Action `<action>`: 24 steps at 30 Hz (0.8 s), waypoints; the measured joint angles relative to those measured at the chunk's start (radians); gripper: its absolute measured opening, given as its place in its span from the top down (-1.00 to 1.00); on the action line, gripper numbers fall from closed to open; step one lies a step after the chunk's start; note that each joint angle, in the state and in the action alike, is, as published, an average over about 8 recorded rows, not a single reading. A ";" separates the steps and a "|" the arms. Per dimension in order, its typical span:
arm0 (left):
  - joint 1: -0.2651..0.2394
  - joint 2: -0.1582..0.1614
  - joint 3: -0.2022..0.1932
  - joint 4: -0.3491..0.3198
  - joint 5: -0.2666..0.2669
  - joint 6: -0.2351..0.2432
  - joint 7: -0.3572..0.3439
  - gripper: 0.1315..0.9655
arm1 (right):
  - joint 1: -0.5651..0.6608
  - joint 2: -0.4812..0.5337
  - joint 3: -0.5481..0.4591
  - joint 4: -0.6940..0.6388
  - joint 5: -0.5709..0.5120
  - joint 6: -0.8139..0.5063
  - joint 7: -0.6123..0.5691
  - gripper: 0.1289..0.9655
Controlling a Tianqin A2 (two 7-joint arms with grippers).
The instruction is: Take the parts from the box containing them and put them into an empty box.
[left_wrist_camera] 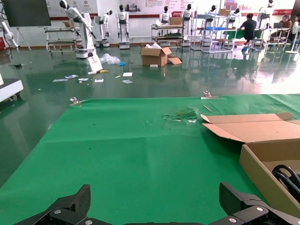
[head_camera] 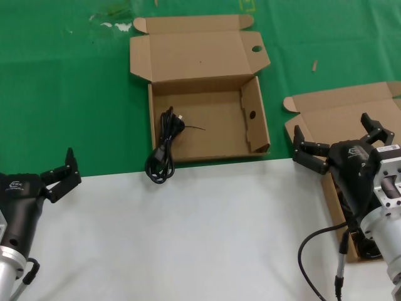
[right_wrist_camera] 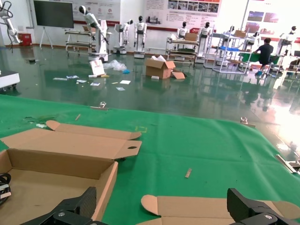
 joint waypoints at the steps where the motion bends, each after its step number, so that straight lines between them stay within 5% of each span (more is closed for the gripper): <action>1: 0.000 0.000 0.000 0.000 0.000 0.000 0.000 -1.00 | 0.000 0.000 0.000 0.000 0.000 0.000 0.000 -1.00; 24: 0.000 0.000 0.000 0.000 0.000 0.000 0.000 -1.00 | 0.000 0.000 0.000 0.000 0.000 0.000 0.000 -1.00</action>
